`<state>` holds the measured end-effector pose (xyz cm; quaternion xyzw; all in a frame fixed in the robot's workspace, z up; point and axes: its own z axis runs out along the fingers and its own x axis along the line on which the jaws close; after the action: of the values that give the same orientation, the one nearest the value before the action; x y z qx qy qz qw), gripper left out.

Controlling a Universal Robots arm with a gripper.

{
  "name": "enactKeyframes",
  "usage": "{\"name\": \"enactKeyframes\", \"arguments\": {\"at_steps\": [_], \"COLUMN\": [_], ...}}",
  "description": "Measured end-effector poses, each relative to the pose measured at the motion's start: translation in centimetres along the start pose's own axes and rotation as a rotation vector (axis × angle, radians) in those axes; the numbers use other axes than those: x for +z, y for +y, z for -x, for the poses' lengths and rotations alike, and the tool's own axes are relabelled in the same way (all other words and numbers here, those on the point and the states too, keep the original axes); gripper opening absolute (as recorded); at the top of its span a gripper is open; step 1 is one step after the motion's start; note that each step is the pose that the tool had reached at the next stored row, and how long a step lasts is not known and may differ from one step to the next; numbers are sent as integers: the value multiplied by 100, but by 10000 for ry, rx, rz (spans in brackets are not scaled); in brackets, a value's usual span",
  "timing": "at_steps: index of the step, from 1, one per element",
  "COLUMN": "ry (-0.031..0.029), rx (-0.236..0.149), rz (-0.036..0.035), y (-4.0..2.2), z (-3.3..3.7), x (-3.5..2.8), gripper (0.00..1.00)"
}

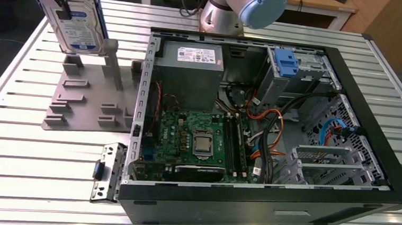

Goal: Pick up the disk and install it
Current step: 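Pick up the disk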

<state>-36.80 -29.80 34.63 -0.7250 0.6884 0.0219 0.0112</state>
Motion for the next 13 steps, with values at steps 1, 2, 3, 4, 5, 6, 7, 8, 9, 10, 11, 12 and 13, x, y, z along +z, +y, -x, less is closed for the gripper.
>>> {"name": "enactKeyframes", "arguments": {"at_steps": [1,2,3,4,5,6,7,8,9,10,11,12,13], "ry": [0,1,0,1,1,1,1,0,0,0,0,0,0], "rx": [-1,0,0,0,0,0,0,0,0,0,0,0,0], "rz": [0,0,0,0,1,1,0,0,1,0,1,1,0], "y": [0,0,0,1,1,1,1,1,2,2,2,2,2], "z": [1,1,2,2,3,3,4,4,5,5,6,6,7], "x": [-14,-27,-39,-50,-62,-72,-84,-94,-105,-115,-126,-137,-147], "gripper": [36,36,36,36,36,36,36,36,36,36,36,36,36]}}
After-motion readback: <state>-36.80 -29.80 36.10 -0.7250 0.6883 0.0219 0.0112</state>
